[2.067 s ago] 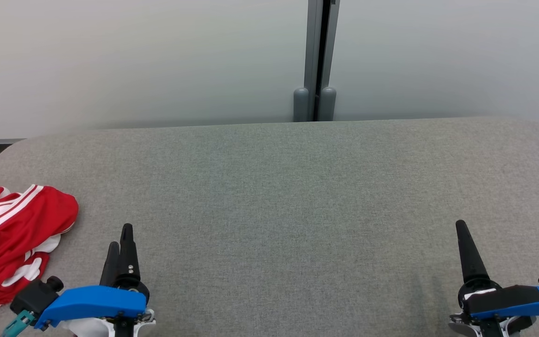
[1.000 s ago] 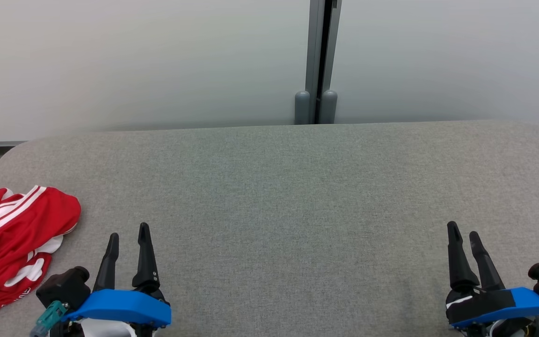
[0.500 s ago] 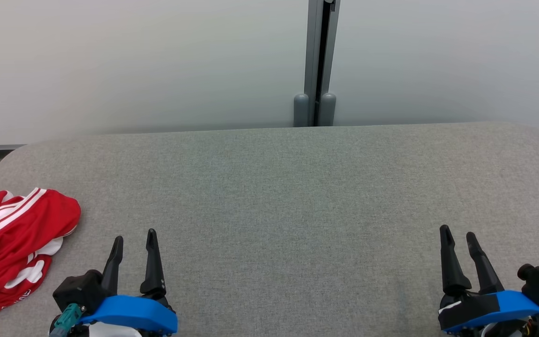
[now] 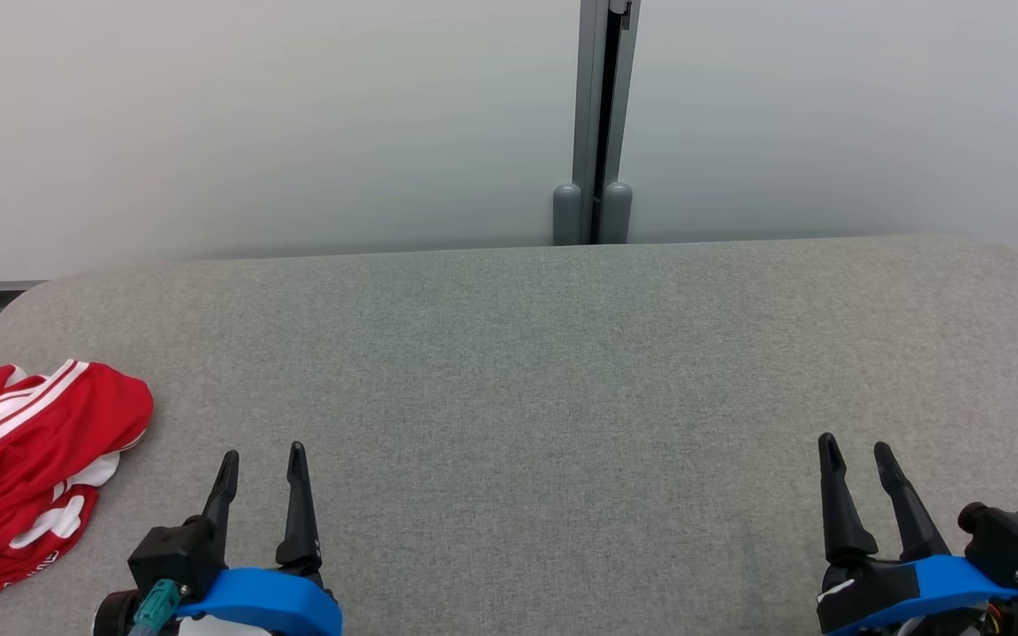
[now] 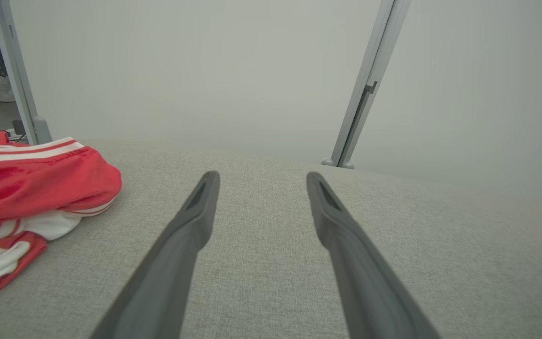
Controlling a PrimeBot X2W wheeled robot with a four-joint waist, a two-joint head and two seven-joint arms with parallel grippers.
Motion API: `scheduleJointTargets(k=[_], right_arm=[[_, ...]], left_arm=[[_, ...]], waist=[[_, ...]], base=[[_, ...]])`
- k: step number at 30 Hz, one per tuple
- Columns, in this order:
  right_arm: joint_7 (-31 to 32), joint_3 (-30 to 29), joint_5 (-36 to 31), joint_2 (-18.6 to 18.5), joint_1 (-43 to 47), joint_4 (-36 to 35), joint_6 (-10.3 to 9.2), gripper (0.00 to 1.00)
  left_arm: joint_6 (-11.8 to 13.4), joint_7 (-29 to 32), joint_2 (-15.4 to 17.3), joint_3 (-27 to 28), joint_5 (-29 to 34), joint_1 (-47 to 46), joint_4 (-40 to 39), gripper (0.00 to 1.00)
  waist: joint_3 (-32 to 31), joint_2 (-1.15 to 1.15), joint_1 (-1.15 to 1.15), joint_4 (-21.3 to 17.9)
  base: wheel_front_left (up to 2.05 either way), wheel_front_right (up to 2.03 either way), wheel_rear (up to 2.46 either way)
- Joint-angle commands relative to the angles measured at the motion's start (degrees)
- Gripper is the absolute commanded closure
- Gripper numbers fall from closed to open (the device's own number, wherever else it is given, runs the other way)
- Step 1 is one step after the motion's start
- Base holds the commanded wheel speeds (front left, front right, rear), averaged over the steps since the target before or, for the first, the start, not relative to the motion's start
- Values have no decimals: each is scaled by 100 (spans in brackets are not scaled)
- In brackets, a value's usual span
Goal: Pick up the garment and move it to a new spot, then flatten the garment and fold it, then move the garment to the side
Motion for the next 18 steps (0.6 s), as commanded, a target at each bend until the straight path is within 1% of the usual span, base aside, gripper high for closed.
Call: scheduleJointTargets(k=[1, 18], right_arm=[[-55, 11, -115, -40, 26, 6, 12, 0], [-244, 42, -780, -43, 57, 93, 13, 0]], left_arm=[[29, -50, 24, -10, 118, -29, 7, 0], [140, -241, 42, -109, 631, -19, 198, 0]], waist=[[-8, 0, 0, 0], [-61, 0, 0, 5]], base=[[0, 0, 0], [0, 0, 0]])
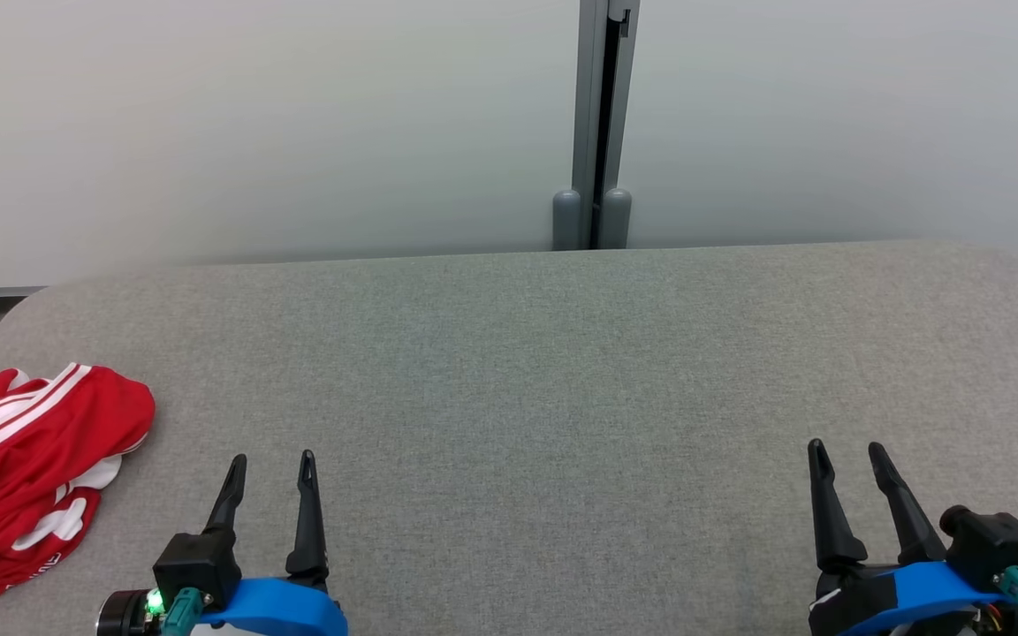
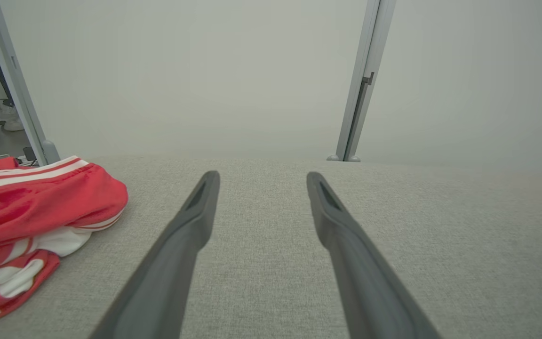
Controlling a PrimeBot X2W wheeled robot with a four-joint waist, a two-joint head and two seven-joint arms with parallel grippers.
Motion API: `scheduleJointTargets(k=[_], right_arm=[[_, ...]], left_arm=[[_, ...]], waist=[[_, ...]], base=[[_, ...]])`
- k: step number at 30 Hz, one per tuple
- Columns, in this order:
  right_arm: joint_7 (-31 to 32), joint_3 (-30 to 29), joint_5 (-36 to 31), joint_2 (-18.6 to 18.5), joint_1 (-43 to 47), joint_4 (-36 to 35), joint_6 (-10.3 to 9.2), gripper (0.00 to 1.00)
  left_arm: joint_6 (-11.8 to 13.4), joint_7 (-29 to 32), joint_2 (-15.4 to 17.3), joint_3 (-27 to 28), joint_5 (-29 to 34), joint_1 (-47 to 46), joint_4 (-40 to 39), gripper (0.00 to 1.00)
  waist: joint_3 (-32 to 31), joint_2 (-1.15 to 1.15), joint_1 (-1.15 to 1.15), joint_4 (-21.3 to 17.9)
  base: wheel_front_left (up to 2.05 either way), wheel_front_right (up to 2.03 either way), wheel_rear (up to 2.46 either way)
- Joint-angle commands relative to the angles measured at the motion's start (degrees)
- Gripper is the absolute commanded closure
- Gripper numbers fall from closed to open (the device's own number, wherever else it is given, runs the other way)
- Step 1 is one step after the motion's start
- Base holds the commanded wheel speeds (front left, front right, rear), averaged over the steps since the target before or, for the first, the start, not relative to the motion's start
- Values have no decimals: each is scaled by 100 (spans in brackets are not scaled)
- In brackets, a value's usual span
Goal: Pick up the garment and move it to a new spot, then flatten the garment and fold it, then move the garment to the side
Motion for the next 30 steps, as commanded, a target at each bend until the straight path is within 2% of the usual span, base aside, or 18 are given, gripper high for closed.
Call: scheduleJointTargets(k=[1, 10, 22, 30], right_arm=[[-54, 11, -118, -39, 56, -7, 12, 0], [-137, 31, -433, -39, 47, 10, 8, 0], [-135, -2, -389, -40, 44, 16, 8, 0], [-130, -72, -467, -37, 140, -36, 8, 0]], left_arm=[[39, -48, 29, -26, 102, -23, 18, 0], [68, -102, 7, -61, 235, -4, 59, 0], [73, -16, -6, -56, 1, -31, 61, 0], [114, -18, 31, -60, -24, -30, 86, 0]], waist=[[-2, 0, 0, 8], [-13, 0, 0, 18], [20, 0, 0, 26], [17, 0, 0, 420]], base=[[0, 0, 0], [0, 0, 0], [0, 0, 0], [0, 0, 0]])
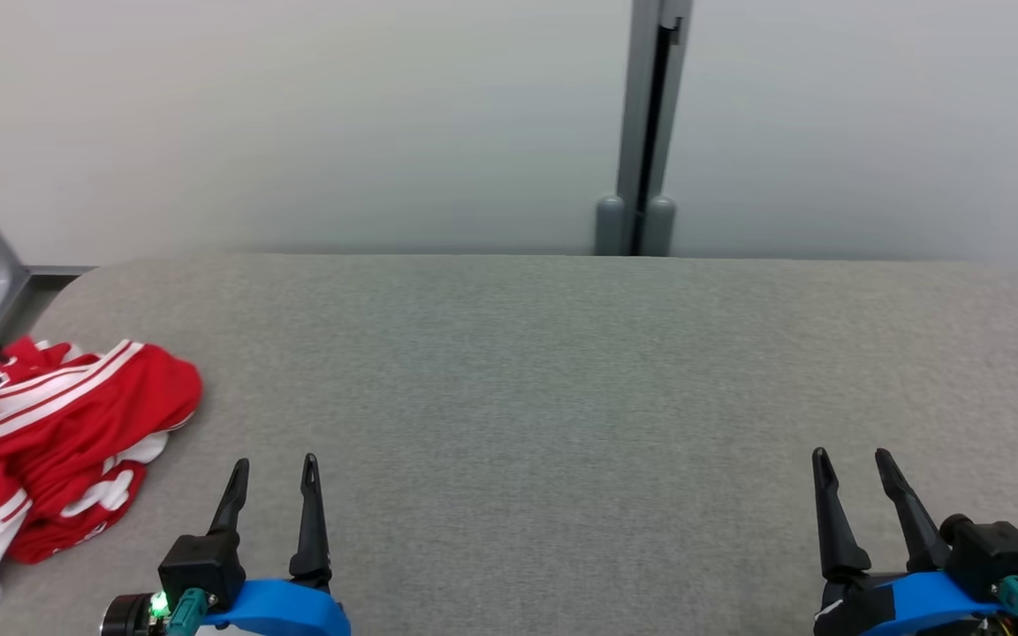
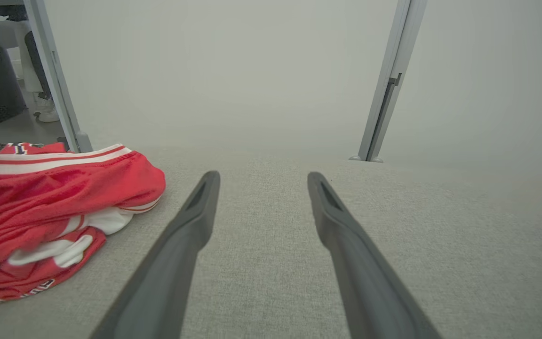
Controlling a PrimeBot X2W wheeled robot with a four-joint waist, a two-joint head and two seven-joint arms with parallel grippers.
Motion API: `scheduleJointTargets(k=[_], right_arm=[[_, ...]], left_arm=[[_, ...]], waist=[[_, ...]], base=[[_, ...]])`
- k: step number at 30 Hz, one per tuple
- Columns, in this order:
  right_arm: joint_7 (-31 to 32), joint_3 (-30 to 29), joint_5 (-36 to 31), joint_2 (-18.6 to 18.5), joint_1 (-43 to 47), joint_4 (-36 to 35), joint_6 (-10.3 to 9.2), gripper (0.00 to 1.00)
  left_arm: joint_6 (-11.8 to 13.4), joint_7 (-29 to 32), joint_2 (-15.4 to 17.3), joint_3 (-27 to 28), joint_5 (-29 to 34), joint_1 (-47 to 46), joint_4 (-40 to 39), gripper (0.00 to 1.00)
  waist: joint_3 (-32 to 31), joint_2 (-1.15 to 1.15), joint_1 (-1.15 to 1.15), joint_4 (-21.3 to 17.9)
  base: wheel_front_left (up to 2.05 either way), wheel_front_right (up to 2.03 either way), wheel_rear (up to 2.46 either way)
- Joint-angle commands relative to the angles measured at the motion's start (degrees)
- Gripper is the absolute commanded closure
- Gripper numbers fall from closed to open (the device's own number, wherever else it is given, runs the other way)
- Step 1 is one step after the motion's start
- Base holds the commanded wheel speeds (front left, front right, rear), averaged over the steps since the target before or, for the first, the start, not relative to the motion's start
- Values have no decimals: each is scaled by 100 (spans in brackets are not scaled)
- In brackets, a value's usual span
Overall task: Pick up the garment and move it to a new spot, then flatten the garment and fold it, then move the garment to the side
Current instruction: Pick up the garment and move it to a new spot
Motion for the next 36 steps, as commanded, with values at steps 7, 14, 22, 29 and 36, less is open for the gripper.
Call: scheduleJointTargets(k=[7, 14, 22, 29, 36], right_arm=[[-23, -53, -109, -31, 78, 34, 2, 0], [-23, 16, -93, -28, 74, 46, 2, 0], [-22, 105, -13, -30, 75, 34, 2, 0], [-22, 113, -6, -30, 35, 48, 2, 0], [-22, 198, -19, -30, -73, 99, 2, 0]], left_arm=[[84, 0, 64, -4, -2, 8, -34, 0], [106, -2, 146, 19, -46, 78, -99, 0], [155, 34, 255, 28, -59, 166, -213, 0], [190, 59, 296, 34, -113, 190, -282, 0], [263, 36, 296, 59, -154, 239, -363, 0]], waist=[[59, 0, 0, 844], [40, 0, 0, 1600], [10, 0, 0, 2253], [48, 0, 0, 2586], [102, 0, 0, 2625]], base=[[0, 0, 0], [0, 0, 0], [0, 0, 0], [0, 0, 0], [0, 0, 0]])
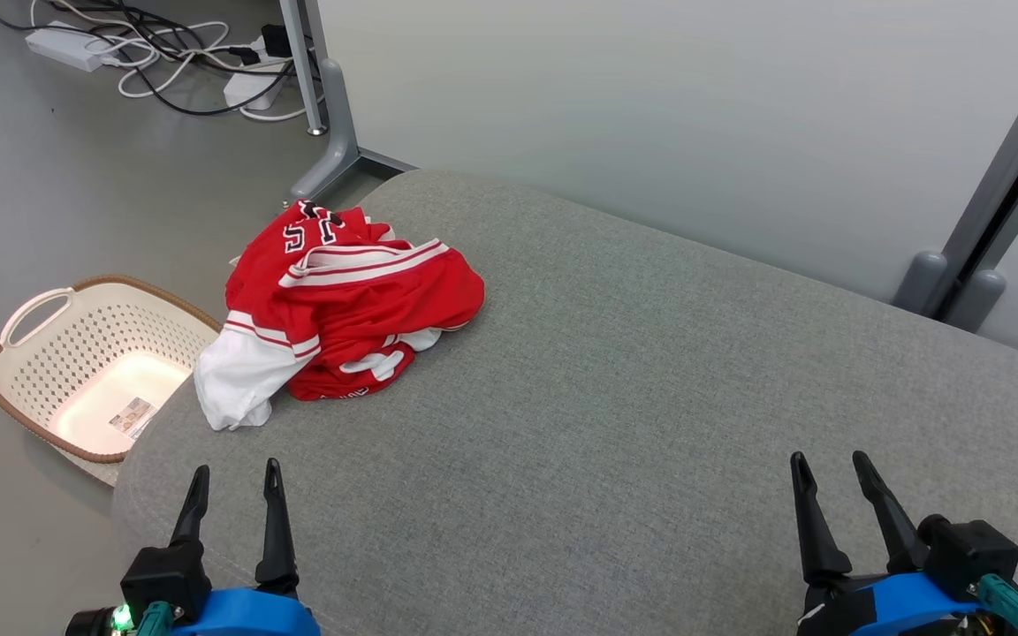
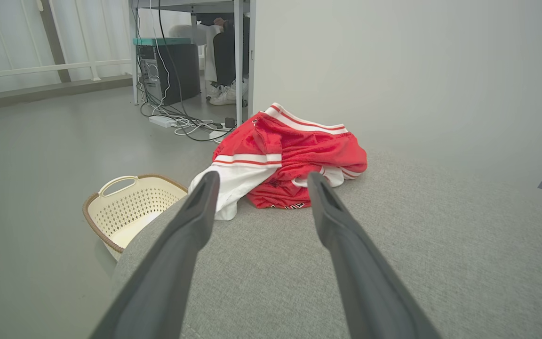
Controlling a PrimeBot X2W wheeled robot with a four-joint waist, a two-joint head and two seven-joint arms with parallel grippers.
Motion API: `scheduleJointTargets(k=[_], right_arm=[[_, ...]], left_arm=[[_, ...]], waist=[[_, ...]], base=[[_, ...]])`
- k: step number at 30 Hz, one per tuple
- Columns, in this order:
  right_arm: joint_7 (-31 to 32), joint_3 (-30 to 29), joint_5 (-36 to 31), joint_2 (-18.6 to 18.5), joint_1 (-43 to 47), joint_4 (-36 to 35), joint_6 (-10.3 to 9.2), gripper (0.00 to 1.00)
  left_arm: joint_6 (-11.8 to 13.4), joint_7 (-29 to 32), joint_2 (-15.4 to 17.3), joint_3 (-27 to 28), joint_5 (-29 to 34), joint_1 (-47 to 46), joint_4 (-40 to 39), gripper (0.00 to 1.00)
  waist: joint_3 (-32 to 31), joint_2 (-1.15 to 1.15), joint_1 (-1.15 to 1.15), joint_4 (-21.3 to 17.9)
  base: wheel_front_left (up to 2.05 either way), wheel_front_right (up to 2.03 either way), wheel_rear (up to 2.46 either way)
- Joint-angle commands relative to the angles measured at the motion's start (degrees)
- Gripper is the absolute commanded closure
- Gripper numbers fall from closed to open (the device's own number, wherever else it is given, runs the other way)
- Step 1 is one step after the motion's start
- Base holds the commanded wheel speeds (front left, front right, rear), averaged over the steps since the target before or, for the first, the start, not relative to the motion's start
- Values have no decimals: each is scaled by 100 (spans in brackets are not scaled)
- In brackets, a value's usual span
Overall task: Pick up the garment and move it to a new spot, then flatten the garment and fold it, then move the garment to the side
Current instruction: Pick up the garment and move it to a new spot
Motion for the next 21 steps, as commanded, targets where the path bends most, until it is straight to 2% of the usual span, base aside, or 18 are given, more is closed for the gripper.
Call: scheduleJointTargets(k=[1, 8, 13, 18, 21], right_arm=[[-22, 3, -18, -28, -45, 18, 1, 0], [-22, -32, -1, -28, -38, 14, 1, 0], [-22, -98, -37, -29, -89, -47, 1, 0], [-22, -121, -104, -29, -188, -124, 1, 0], [-22, -119, -182, -29, -292, -162, 1, 0]], left_arm=[[27, -11, 14, -12, -6, 47, -37, 0], [37, 97, 29, -12, -94, -17, -185, 0], [24, 367, 195, 168, -242, -301, -756, 0], [-37, 970, 469, 385, -473, -780, -1382, 0], [-85, 1537, 781, 520, -554, -1121, -1465, 0]], waist=[[2, 0, 0, 0], [37, 0, 0, -56], [213, 0, 0, -213], [478, 0, 0, -395], [656, 0, 0, -555]], base=[[0, 0, 0], [0, 0, 0], [0, 0, 0], [0, 0, 0], [0, 0, 0]])
